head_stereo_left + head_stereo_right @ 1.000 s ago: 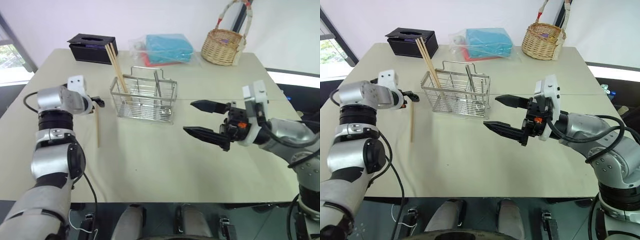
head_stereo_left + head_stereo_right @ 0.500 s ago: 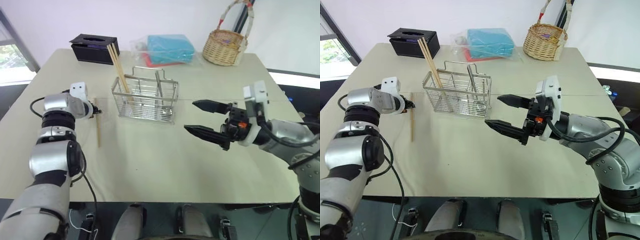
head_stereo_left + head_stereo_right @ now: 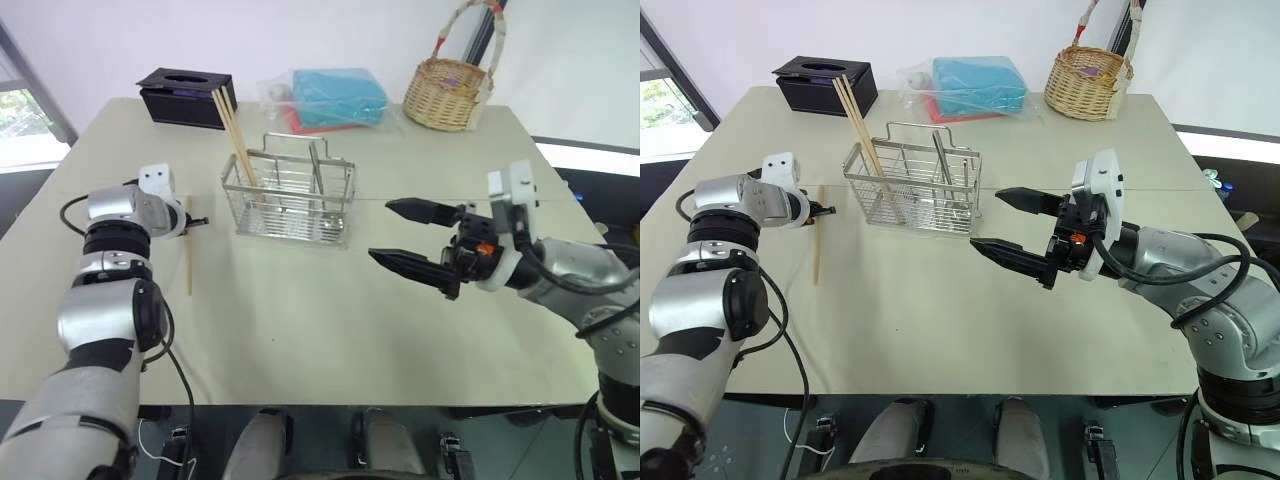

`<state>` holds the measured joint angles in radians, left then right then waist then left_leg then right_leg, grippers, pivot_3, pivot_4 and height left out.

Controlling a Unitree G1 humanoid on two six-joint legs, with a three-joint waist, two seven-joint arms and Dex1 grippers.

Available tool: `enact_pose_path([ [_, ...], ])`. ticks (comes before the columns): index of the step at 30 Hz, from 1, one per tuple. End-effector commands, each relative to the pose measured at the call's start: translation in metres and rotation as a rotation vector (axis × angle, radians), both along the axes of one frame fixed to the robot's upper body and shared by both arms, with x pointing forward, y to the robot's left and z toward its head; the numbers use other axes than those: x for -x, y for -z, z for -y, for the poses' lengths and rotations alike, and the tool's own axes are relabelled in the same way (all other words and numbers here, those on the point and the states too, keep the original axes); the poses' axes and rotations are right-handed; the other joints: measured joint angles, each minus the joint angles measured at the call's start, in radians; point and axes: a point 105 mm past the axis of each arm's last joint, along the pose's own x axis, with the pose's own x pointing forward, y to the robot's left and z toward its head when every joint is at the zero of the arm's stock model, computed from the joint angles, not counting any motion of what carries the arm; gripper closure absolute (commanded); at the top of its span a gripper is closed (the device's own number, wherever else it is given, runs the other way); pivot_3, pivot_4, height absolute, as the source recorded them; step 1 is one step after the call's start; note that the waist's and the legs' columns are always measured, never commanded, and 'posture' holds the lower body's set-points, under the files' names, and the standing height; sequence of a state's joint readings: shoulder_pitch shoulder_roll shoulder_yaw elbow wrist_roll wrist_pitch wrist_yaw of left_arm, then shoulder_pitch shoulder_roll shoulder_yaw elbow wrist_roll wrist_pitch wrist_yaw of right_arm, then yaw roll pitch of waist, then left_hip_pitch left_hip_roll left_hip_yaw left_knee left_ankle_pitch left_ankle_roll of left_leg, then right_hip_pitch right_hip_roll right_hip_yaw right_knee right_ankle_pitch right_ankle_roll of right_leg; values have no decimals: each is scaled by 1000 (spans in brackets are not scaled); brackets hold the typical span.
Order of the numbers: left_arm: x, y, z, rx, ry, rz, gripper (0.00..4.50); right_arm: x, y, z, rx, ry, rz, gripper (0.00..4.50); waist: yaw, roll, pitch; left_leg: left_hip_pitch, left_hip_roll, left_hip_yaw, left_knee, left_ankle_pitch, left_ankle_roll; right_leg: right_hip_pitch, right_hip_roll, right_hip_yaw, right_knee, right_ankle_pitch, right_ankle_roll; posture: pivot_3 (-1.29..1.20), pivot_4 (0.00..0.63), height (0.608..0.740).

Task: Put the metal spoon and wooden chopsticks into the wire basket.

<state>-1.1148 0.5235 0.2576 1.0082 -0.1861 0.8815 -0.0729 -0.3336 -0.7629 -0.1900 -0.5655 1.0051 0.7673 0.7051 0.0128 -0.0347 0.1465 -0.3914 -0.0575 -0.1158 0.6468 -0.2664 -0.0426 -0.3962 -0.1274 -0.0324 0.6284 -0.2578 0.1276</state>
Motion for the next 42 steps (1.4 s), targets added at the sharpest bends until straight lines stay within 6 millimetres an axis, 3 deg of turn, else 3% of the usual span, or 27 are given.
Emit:
enact_pose_path([
  [1, -15, -82, -25, -60, -84, 328, 4400, 3, -12, -1, -14, -15, 57, 0, -2, -1, 0, 0, 0, 0, 0, 0, 0, 0, 0, 0, 0, 0, 0, 0, 150, 661],
  [6, -9, -156, -47, -142, -145, 673, 4400, -1, -16, 3, -15, 0, 73, 0, 0, -1, 0, -1, 0, 0, 0, 0, 0, -1, -1, 0, 0, 0, 0, 0, 150, 661],
  [9, 8, -213, -52, -156, -170, 929, 4400, -4, -22, 5, -23, 12, 87, 0, 1, -1, 0, -1, 0, 1, 0, 0, 0, 0, -1, 0, 0, 0, 0, 0, 150, 661],
  [11, 15, -233, -50, -145, -170, 1022, 4400, -6, -24, 7, -30, 17, 90, 0, 2, -1, 0, -1, 0, 1, 0, 0, 0, 0, -1, 0, 0, 0, 0, 0, 150, 661],
  [15, 34, -288, -13, 2, -19, 1269, 4400, -9, -27, 7, -42, 19, 88, 0, 3, -2, 0, -1, 0, 0, 1, 0, 0, 0, -1, 0, 0, 0, 0, 0, 150, 661],
  [19, 45, -307, 28, 173, 166, 1341, 4400, -6, -27, 6, -39, 8, 82, 0, 0, -1, 0, -1, 0, 0, 1, 0, 0, 1, -1, -1, -1, 0, 0, 0, 150, 661],
  [24, 52, -307, 69, 193, 363, 1327, 4400, -7, -27, 8, -48, 28, 76, 0, -6, -1, 0, 0, 0, 0, 1, 0, 0, 1, 0, 0, 0, 0, 0, 0, 150, 661],
  [30, 43, -273, 102, 82, 532, 1231, 4400, -7, -27, 11, -59, 57, 74, 0, -3, 0, 0, 1, 1, 0, 1, 0, 0, 1, 2, 0, 0, 0, 0, 0, 150, 661],
  [37, 36, -224, 122, 60, 597, 1153, 4400, -6, -29, 13, -74, 78, 75, 0, 0, 0, 0, 0, 1, 0, 1, 0, 0, 1, 2, 1, 0, 0, -1, 0, 150, 661],
  [42, 33, -201, 131, 61, 593, 1130, 4400, -8, -31, 14, -78, 87, 79, 0, 1, 0, 0, 0, 1, 0, 1, 0, 0, 1, 1, 1, -1, 0, -1, 0, 150, 661],
])
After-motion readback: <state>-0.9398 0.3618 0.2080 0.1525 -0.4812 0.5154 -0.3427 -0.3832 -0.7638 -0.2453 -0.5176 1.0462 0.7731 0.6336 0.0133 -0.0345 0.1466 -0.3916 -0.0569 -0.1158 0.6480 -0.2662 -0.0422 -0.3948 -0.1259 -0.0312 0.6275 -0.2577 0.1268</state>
